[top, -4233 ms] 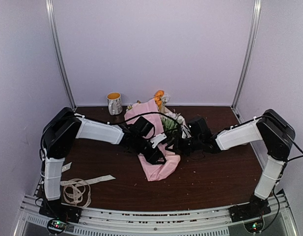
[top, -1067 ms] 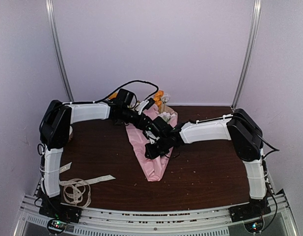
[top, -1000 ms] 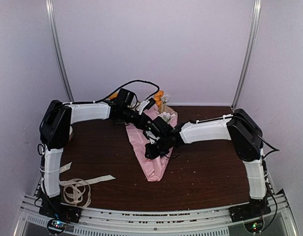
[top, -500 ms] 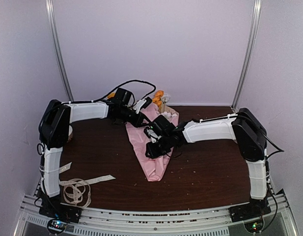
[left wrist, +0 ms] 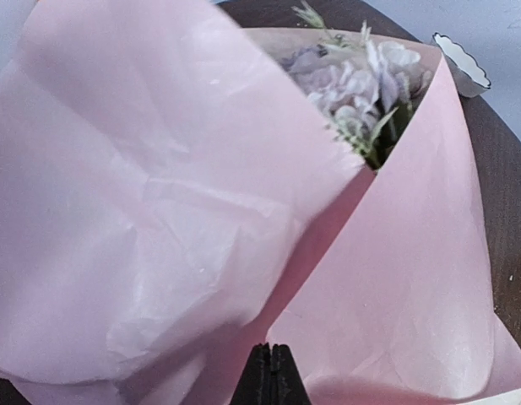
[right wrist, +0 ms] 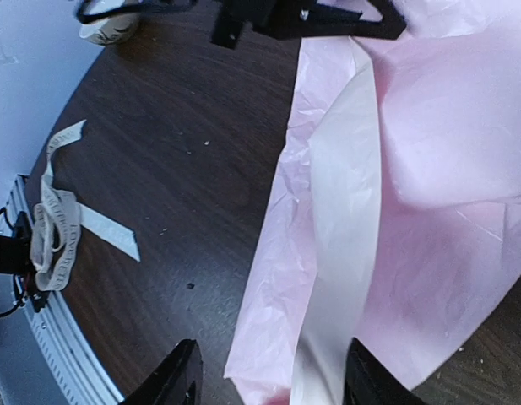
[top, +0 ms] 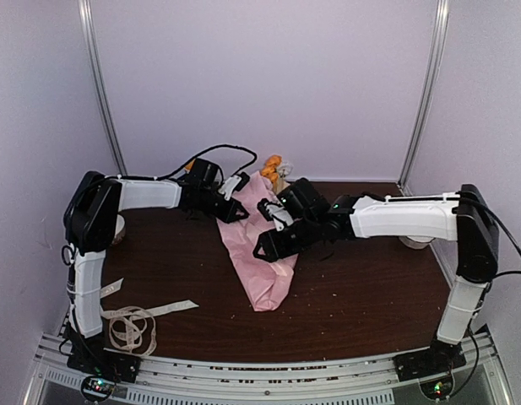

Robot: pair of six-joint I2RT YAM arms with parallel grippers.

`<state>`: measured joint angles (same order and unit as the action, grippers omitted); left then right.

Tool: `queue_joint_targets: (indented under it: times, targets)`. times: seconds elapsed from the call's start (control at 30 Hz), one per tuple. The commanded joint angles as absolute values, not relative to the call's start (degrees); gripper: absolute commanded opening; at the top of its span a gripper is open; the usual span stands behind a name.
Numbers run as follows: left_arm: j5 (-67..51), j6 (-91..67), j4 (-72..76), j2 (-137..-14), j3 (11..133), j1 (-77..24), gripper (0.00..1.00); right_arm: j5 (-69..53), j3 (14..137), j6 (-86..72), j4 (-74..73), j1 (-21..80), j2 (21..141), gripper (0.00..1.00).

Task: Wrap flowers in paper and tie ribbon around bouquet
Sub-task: Fold the two-thirds-folded wrapping paper at the center of the board.

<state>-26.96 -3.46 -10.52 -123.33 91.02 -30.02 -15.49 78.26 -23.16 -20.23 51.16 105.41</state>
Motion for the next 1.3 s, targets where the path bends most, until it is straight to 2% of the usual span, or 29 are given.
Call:
queue_joint_targets:
  times: [0.0,0.23,0.47,0.53,0.6,0.67,0.7,0.73,0.8,0.93,1.07,1.27]
  targets:
    - [-26.18,-5.59,-3.47,-121.16,88.09,-28.15,0.0,-14.42,71.79,-24.69,-18.52,51.81,97.05,0.55]
    - [-26.5,-6.31,-1.65,-121.84,86.89,-27.9,0.0,-9.24,61.93,-29.25,-17.36,55.56,91.1,0.62]
    - [-26.67,-6.33,-1.76,-122.25,87.0,-27.42,0.0,-4.12,61.68,-30.78,-18.5,59.03,93.79,0.64]
    - [-26.55,-6.28,-1.85,-122.32,87.09,-27.26,0.0,-1.09,63.2,-30.82,-19.38,59.53,95.3,0.58]
    - [-26.46,-6.42,-1.94,-122.34,87.16,-27.17,0.0,2.07,65.11,-30.13,-20.83,60.07,96.66,0.48]
    - [-26.39,-6.52,-2.01,-122.5,87.37,-26.96,0.0,5.18,67.21,-28.83,-22.67,60.99,98.17,0.33]
    - [-26.4,-6.52,-2.21,-122.7,87.62,-26.9,0.0,6.58,68.21,-28.33,-23.88,61.37,99.01,0.2]
    - [-26.29,-6.46,-2.6,-122.91,87.98,-26.76,0.0,7.79,69.39,-27.65,-25.21,61.88,99.84,0.12]
    - [-26.2,-6.14,-3.5,-123.37,88.73,-26.68,0.0,12.2,72.57,-25.5,-28.52,63.81,101.35,0.0]
    - [-24.92,-5.96,-4.59,-124.35,89.6,-26.42,0.0,22.42,80.21,-18.69,-36.75,70.39,106.11,0.0]
    - [-24.58,-6.23,-5.19,-125.57,89.96,-26.14,0.0,27.5,87.47,-10.43,-42.71,75.84,114.07,0.0]
    - [-24.26,-6.39,-5.78,-126.21,90.34,-25.87,0.0,28.56,92.66,-4.99,-45.03,78.49,121.31,0.0]
